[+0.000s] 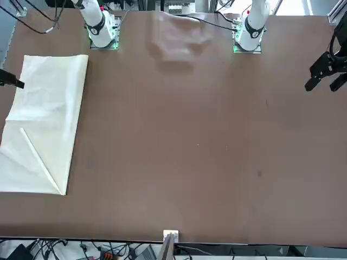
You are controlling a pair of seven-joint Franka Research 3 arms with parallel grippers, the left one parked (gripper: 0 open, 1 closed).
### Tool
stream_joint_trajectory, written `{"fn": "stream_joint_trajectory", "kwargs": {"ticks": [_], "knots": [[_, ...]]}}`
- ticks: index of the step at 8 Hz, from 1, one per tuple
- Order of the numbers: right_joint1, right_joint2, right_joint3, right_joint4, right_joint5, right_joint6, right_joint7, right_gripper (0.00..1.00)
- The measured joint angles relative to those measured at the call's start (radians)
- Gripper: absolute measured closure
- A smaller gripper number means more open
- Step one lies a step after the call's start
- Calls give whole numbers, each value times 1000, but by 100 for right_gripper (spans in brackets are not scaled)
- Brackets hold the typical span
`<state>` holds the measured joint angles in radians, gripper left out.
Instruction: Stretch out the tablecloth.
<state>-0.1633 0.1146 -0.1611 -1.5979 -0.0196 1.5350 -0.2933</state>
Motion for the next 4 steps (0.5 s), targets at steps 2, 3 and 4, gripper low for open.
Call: {"fn": "stream_joint_trajectory", "kwargs": {"ticks": [2, 3, 4], "knots": [[-107, 12, -2, -167, -8, 267, -207, 0], [-146, 24, -3, -253, -10, 421, -315, 0], [-173, 50, -3, -316, -12, 547, -412, 0]]}}
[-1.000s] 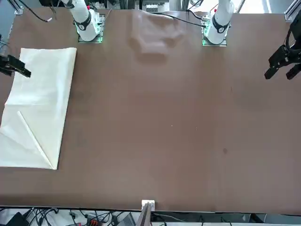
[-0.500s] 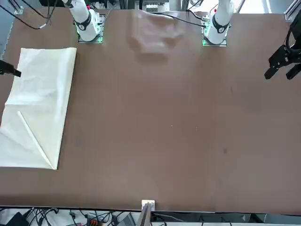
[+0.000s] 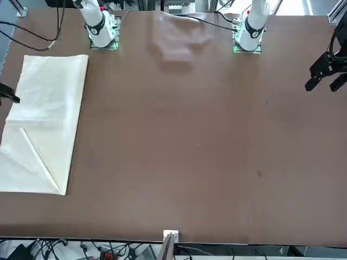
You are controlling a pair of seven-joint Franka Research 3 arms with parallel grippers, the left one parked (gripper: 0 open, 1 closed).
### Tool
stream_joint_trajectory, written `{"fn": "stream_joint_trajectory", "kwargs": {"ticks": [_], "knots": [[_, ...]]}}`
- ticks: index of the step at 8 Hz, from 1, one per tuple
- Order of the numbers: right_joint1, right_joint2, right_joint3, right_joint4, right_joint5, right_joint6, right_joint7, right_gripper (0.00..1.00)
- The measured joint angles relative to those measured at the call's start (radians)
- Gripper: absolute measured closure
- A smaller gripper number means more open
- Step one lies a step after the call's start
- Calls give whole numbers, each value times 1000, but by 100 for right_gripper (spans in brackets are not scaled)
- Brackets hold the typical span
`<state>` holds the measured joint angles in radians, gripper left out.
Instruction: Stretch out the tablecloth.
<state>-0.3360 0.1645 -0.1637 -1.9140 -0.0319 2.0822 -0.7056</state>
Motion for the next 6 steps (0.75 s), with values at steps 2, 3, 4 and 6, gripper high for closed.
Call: {"fn": "stream_joint_trajectory", "kwargs": {"ticks": [2, 3, 4, 6], "knots": [[-24, 97, 0, -44, 0, 206, -139, 0], [-27, 149, 1, -47, -1, 314, -203, 0], [-32, 201, 1, -48, -1, 435, -277, 0], [-49, 278, 2, -47, -2, 604, -413, 0]]}}
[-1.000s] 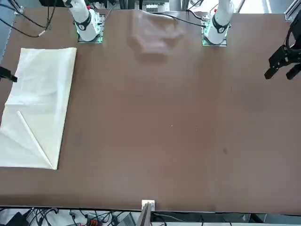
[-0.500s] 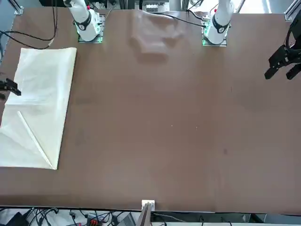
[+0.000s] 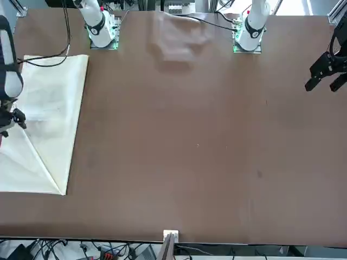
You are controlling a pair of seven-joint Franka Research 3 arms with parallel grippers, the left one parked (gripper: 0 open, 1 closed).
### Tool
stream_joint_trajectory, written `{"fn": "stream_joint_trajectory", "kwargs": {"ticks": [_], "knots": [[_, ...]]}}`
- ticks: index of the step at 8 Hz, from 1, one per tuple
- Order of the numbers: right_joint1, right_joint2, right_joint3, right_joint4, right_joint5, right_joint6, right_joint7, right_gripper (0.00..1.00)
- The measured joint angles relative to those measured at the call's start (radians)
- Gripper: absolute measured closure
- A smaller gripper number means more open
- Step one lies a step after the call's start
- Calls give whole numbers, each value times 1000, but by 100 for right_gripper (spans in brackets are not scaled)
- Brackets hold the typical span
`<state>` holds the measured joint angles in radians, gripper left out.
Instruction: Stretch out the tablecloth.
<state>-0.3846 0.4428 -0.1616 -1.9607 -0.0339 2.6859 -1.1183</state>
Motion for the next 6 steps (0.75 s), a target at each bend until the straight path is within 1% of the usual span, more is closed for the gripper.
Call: {"fn": "stream_joint_trajectory", "kwargs": {"ticks": [3, 4, 5, 6], "knots": [[-34, 87, 4, 0, 0, 164, -187, 0], [-57, 113, 19, 1, 0, 186, -223, 0], [-99, 135, 58, 2, 0, 193, -246, 0], [-151, 153, 111, 2, 0, 195, -267, 0]]}}
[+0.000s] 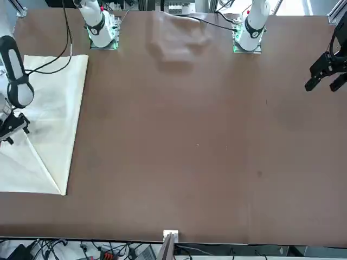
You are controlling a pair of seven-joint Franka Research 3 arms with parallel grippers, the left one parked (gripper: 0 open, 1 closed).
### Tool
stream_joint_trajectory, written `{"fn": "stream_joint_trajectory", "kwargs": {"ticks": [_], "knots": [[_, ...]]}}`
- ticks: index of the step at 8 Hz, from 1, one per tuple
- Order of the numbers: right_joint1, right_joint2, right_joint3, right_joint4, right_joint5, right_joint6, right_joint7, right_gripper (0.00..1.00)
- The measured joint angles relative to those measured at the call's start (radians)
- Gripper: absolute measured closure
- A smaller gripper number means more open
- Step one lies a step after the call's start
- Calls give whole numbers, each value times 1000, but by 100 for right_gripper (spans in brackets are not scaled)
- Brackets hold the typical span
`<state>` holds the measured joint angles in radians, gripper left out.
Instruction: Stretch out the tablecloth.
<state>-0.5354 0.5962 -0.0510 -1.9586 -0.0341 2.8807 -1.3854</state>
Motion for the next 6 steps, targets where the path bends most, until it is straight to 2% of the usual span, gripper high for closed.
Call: {"fn": "stream_joint_trajectory", "kwargs": {"ticks": [1, 2, 3, 6], "knots": [[-52, 16, 51, 3, 0, 4, -21, 0], [-91, 27, 85, 10, -1, 8, -40, 0], [-108, 33, 100, 21, -2, 8, -48, 0], [-112, 43, 107, 52, -3, 8, -66, 0]]}}
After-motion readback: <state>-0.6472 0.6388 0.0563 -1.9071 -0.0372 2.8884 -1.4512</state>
